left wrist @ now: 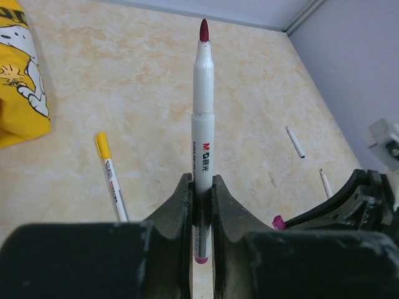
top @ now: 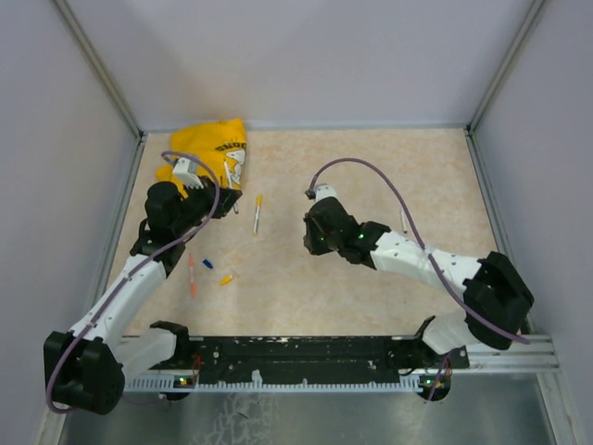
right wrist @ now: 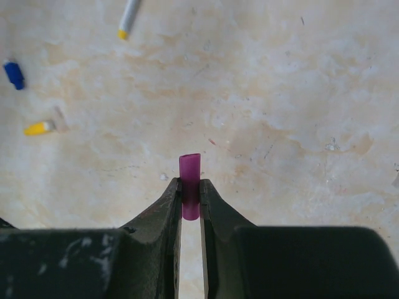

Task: Insert the pens into the pen caps
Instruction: Insert the pen cap onto the pen.

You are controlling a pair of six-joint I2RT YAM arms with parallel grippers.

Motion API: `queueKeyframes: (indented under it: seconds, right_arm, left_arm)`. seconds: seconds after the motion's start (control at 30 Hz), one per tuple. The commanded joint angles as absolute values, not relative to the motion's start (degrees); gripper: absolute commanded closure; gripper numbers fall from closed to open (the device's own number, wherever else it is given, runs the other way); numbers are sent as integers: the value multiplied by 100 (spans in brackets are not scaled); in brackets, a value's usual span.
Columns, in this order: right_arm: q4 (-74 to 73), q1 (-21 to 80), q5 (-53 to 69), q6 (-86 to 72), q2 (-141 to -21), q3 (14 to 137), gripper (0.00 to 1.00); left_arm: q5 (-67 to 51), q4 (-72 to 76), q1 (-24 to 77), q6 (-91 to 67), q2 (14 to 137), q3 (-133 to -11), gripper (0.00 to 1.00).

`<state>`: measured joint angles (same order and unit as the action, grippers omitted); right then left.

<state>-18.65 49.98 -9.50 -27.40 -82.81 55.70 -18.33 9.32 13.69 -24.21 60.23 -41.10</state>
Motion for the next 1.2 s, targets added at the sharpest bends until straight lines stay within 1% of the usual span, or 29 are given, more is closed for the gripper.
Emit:
queueKeyframes:
  seconds: [0.0, 0.1, 0.17, 0.2, 0.37, 0.53, 0.63, 0.73, 0.87, 0.93, 1.17]
  right_arm:
    - [-823, 4947, -1178, -3027, -7509, 5186, 100]
    - [-140, 4932, -1426, -3245, -7036, 4754, 100]
    - [198, 4936, -1578, -3276, -6789, 4541, 100]
    - [277, 4933, -1678, -3286, -6656, 4475, 100]
    - [659, 4937, -1754, -3055, -6158, 4200, 100]
    - [865, 4929, -2169, -3030, -5638, 4001, 100]
    - [781, 4780, -2338, -3033, -5395, 3989, 100]
    - [812, 4290, -1893, -3318, -5118, 3895, 100]
    - [1170, 3445, -676, -3820, -4771, 3703, 100]
    - [1436, 3330, -388, -3906, -4603, 3593, 100]
    - [2360, 3323, -137, -4293, -4068, 3252, 100]
  left_arm:
    - [-2179, 1592, 1327, -2645, 5775, -3929, 100]
    - [-2687, 1561, 1335, -2516, 5818, -4028, 100]
    - [-3107, 1298, 1400, -2446, 5899, -4251, 100]
    - [-3106, 1084, 1508, -2377, 5920, -4377, 100]
    - [-2025, 656, 2754, -1761, 5826, -4693, 100]
    - [-1861, 1158, 3489, -1763, 5783, -4417, 100]
    - [-1541, 1345, 3993, -1711, 5693, -4350, 100]
    - [-1439, 1474, 4371, -1614, 5757, -4388, 100]
    - [-1464, 1647, 4728, -1595, 6003, -4424, 100]
    - [-1461, 1661, 4906, -1594, 6140, -4495, 100]
    - [-1400, 1881, 5444, -1553, 6492, -4585, 100]
